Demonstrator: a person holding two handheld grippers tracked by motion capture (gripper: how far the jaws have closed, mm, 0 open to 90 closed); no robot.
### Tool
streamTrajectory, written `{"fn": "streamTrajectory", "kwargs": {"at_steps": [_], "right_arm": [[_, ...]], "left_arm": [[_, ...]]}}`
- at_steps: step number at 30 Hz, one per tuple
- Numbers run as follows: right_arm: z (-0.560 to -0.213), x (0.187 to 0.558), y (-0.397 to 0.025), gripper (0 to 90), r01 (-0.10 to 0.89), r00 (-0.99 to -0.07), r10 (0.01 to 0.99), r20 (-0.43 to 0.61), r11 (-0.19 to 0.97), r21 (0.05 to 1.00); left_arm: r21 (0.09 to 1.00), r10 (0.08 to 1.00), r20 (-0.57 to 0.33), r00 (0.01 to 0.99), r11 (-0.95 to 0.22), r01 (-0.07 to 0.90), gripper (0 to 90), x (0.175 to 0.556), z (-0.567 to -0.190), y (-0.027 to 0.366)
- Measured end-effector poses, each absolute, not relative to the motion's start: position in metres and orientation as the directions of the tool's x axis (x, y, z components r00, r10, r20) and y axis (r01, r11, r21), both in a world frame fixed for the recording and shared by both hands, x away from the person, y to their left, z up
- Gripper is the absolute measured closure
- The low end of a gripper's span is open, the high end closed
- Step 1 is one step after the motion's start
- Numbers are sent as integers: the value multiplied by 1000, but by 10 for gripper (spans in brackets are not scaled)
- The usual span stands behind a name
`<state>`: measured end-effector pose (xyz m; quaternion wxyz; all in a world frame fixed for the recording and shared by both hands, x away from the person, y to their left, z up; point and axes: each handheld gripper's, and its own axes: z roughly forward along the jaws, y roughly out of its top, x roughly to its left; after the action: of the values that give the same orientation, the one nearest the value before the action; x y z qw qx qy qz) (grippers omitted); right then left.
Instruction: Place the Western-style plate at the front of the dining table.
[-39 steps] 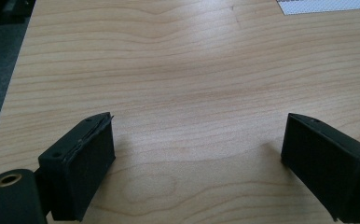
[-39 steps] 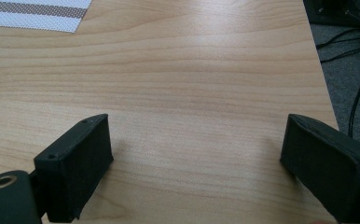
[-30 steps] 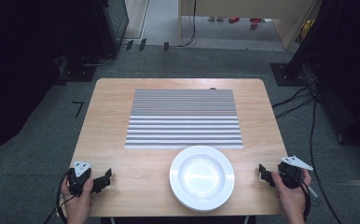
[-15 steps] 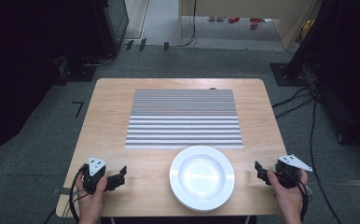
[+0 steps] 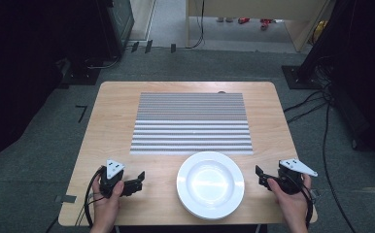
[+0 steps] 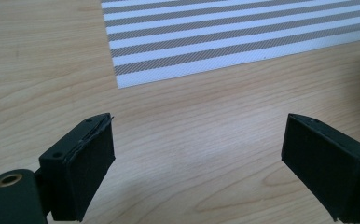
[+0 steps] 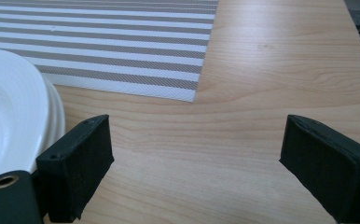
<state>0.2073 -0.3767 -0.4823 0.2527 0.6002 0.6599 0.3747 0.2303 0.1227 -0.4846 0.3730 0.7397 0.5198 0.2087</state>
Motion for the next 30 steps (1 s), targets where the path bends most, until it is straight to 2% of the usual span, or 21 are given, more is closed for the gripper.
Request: {"fn": "streamTrajectory", "kwargs": {"at_steps": [30], "right_arm": [[-462, 218, -328, 94, 588, -272, 950, 155, 36, 808]], "left_arm": [[786, 857, -132, 498, -216, 579, 97, 238, -470, 57]]}}
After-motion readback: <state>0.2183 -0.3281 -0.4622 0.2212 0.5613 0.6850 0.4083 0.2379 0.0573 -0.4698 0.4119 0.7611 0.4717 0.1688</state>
